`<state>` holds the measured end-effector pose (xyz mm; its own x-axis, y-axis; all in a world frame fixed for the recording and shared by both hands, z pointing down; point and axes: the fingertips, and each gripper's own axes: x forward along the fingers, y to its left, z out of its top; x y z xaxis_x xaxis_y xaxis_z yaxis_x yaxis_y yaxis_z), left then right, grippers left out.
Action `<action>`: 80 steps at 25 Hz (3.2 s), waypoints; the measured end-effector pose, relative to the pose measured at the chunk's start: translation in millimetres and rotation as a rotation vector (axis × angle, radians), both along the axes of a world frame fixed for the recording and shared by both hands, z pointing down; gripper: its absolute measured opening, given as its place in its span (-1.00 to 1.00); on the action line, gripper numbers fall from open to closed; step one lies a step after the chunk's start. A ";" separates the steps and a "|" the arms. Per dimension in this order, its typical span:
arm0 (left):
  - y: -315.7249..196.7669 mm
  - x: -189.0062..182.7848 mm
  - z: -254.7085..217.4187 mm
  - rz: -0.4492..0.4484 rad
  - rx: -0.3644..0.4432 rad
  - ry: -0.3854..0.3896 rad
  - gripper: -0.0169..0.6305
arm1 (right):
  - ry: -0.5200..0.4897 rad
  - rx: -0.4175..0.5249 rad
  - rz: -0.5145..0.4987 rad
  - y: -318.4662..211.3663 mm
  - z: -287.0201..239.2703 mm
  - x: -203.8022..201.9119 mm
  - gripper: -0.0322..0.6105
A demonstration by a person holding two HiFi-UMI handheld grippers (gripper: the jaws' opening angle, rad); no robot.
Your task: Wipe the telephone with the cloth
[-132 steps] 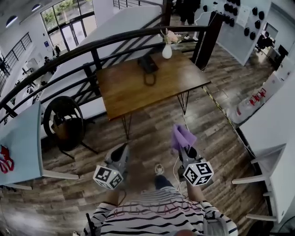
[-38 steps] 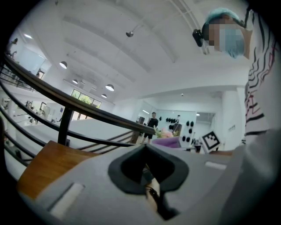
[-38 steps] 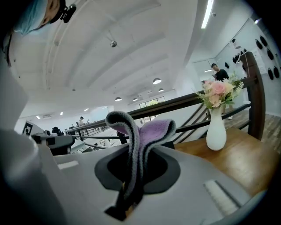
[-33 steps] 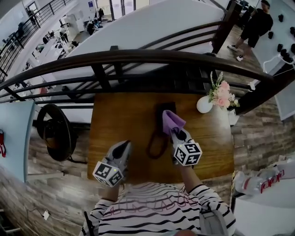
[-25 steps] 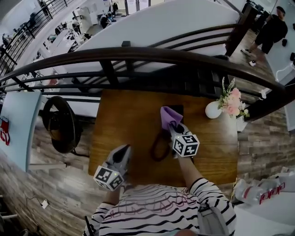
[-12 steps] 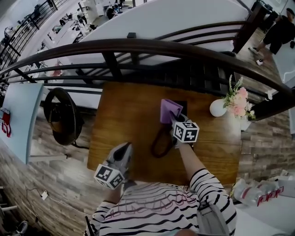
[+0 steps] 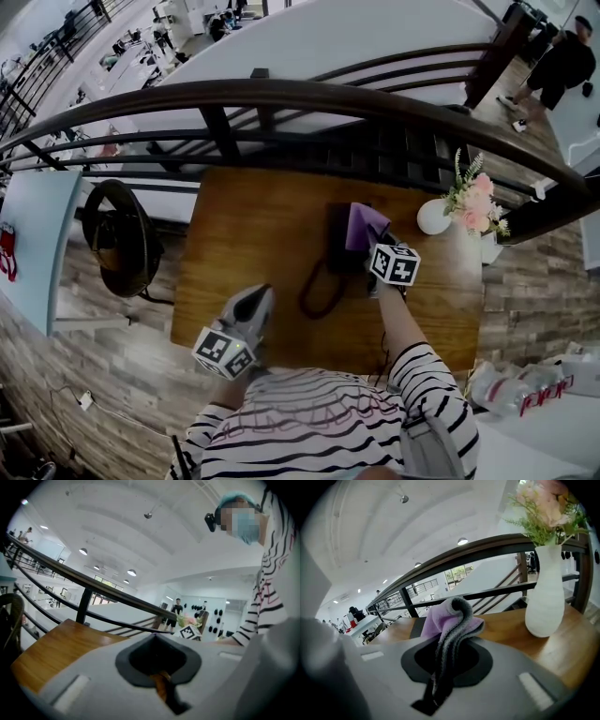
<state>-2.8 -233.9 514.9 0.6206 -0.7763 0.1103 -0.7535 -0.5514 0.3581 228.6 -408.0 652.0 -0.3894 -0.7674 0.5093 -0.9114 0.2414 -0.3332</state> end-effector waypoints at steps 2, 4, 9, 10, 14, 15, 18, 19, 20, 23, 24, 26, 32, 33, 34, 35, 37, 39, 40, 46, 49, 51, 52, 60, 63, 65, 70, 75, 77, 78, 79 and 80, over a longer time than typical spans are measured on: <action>1.3 1.8 -1.2 0.008 0.001 0.001 -0.94 | 0.023 -0.003 0.029 0.1 1.3 17.5 -0.79; 3.1 2.7 -2.2 0.015 0.003 0.002 -0.94 | 0.044 -0.009 0.059 0.9 1.6 34.5 -0.79; 6.3 4.8 -4.6 0.036 0.008 0.000 -0.94 | 0.033 -0.016 0.113 11.5 -3.3 58.1 -0.79; 6.5 5.1 -5.5 0.040 0.010 0.002 -0.94 | 0.026 -0.011 0.114 14.8 -6.1 57.8 -0.79; 8.5 8.5 -9.4 0.068 0.014 0.007 -0.94 | -0.030 0.035 0.100 31.1 -23.0 44.5 -0.79; 9.2 9.5 -10.5 0.077 0.015 0.009 -0.94 | -0.049 0.053 0.091 36.3 -29.0 37.7 -0.79; 11.0 10.0 -13.4 0.097 0.020 0.010 -0.94 | -0.100 0.097 0.036 54.0 -45.6 8.0 -0.79; 11.2 9.8 -13.8 0.101 0.022 0.009 -0.94 | -0.117 0.106 0.014 59.1 -49.1 -3.5 -0.79; 11.0 9.7 -13.7 0.104 0.022 0.008 -0.94 | -0.136 0.111 -0.007 63.3 -51.2 -14.7 -0.79; 9.9 9.2 -12.1 0.104 0.021 0.009 -0.94 | -0.186 0.109 -0.069 71.2 -51.2 -47.5 -0.79; 9.7 8.4 -11.9 0.101 0.019 0.009 -0.94 | -0.196 0.102 -0.093 72.5 -48.8 -59.1 -0.79; 9.9 6.3 -11.7 0.094 0.016 0.009 -0.94 | -0.207 0.076 -0.141 73.6 -40.6 -82.1 -0.79; 10.9 0.5 -11.0 0.062 0.011 0.005 -0.94 | -0.150 -0.006 -0.172 58.9 -4.9 -100.3 -0.79; 10.2 -0.4 -10.3 0.055 0.009 0.005 -0.94 | -0.134 -0.015 -0.161 54.9 0.4 -94.6 -0.79; 9.3 -1.1 -9.1 0.050 0.008 0.005 -0.94 | -0.119 -0.022 -0.150 51.2 4.8 -87.6 -0.79; 8.6 -1.6 -7.7 0.045 0.007 0.004 -0.94 | -0.104 -0.029 -0.138 47.9 8.3 -80.0 -0.79; 7.9 -1.5 -4.8 0.040 0.001 0.005 -0.94 | -0.078 -0.037 -0.114 43.0 12.7 -63.6 -0.79; 6.8 0.7 -3.1 0.041 -0.004 0.009 -0.94 | -0.056 -0.040 -0.086 39.1 14.7 -45.4 -0.79; 6.0 2.2 -2.6 0.044 -0.005 0.010 -0.94 | -0.048 -0.042 -0.070 37.6 15.6 -35.7 -0.79; 2.4 9.4 -0.3 0.064 -0.005 0.010 -0.94 | -0.002 -0.054 0.035 35.9 23.1 22.3 -0.79; 3.1 14.6 -3.8 0.083 -0.002 0.013 -0.94 | 0.019 -0.061 0.076 39.3 25.6 41.6 -0.79; 2.9 16.7 -7.1 0.098 0.003 0.012 -0.94 | 0.025 -0.065 0.102 41.6 25.0 48.4 -0.79; 2.9 17.2 -8.5 0.105 0.006 0.012 -0.94 | 0.025 -0.064 0.117 43.1 24.0 51.3 -0.79; 8.1 16.6 -13.1 0.141 0.009 0.020 -0.94 | -0.058 0.044 0.071 75.7 -17.3 12.9 -0.79; 9.3 15.5 -12.1 0.145 0.010 0.020 -0.94 | -0.125 0.086 0.018 90.6 -31.9 -21.1 -0.79; 10.0 13.6 -10.9 0.142 0.010 0.017 -0.94 | -0.167 0.094 -0.028 98.6 -35.2 -46.1 -0.79; 12.5 12.1 -10.5 0.134 0.006 0.012 -0.94 | -0.191 0.039 -0.140 108.1 -14.9 -99.1 -0.79; 14.6 12.8 -9.9 0.120 0.002 0.011 -0.94 | -0.100 -0.024 -0.155 101.9 20.5 -98.5 -0.79; 13.3 11.9 -8.2 0.112 -0.001 0.009 -0.94 | -0.068 -0.038 -0.137 97.5 29.7 -83.5 -0.79; 12.8 11.4 -7.1 0.107 -0.003 0.008 -0.94 | -0.053 -0.045 -0.126 95.7 33.4 -74.7 -0.79; 12.5 11.4 -6.0 0.104 -0.005 0.008 -0.94 | -0.039 -0.051 -0.113 94.3 36.7 -65.2 -0.79; 12.4 11.9 -5.1 0.103 -0.007 0.008 -0.94 | -0.027 -0.057 -0.096 93.3 39.4 -55.1 -0.79</action>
